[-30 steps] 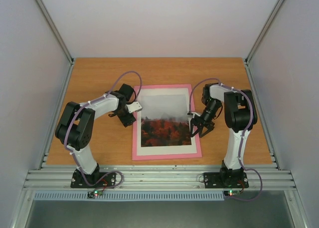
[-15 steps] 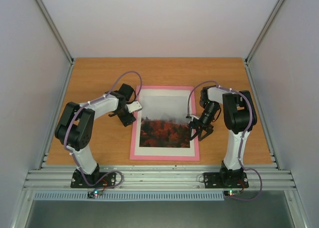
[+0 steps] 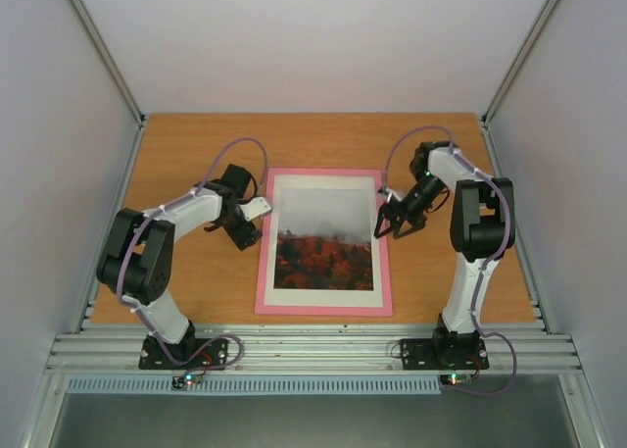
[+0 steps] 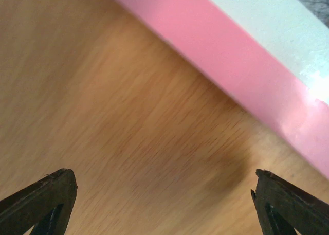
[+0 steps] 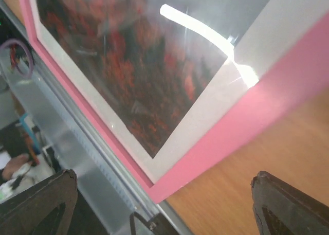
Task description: Put the photo into the frame
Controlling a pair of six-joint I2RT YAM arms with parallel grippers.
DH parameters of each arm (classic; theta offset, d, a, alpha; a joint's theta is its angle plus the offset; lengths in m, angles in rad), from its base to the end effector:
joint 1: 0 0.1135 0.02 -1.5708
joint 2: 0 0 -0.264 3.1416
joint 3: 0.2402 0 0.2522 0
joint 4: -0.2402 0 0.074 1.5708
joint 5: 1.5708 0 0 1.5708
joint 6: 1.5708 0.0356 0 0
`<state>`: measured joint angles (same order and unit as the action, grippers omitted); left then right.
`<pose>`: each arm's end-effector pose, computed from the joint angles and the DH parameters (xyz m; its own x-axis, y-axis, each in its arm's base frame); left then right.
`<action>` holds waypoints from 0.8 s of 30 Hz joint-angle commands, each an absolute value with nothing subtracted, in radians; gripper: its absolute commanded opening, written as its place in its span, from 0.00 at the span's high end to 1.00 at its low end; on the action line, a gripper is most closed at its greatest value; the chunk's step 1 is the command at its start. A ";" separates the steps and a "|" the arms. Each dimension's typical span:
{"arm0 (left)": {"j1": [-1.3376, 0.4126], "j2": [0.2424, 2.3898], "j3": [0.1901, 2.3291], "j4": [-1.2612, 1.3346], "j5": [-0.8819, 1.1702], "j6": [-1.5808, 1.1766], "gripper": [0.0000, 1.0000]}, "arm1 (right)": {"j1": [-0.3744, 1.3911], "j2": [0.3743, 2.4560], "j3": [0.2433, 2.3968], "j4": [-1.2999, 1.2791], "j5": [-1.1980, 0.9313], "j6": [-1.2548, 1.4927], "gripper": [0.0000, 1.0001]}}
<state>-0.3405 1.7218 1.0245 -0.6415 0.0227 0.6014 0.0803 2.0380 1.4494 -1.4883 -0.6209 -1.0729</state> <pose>0.2931 -0.1047 0.1565 -0.5647 0.8002 -0.2021 0.7984 0.5917 0.1119 0.3233 0.0468 0.1731 -0.6060 -0.7657 -0.2155 -0.6629 0.3364 0.6689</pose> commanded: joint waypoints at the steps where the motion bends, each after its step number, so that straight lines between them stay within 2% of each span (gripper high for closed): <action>1: -0.286 1.599 1.063 -0.688 0.067 0.623 0.04 | 0.028 1.988 1.612 -1.589 -0.663 -1.087 0.06; 3: -0.268 1.547 1.106 -0.724 0.067 0.640 0.01 | 0.015 1.974 1.695 -1.617 -0.649 -1.095 0.02; 12: -0.205 1.407 1.427 -0.856 0.044 0.623 0.01 | -0.098 1.997 2.209 -1.832 -0.692 -1.124 0.02; 15: -0.165 1.370 1.486 -0.878 0.043 0.564 0.01 | -0.152 1.982 2.314 -1.841 -0.704 -1.107 0.01; 19: -0.086 1.320 1.485 -0.935 0.037 0.480 0.01 | -0.219 1.914 2.285 -1.839 -0.730 -1.099 0.01; 24: 0.070 1.253 1.380 -1.004 0.154 0.326 0.01 | -0.338 1.763 2.070 -1.791 -0.780 -1.113 0.02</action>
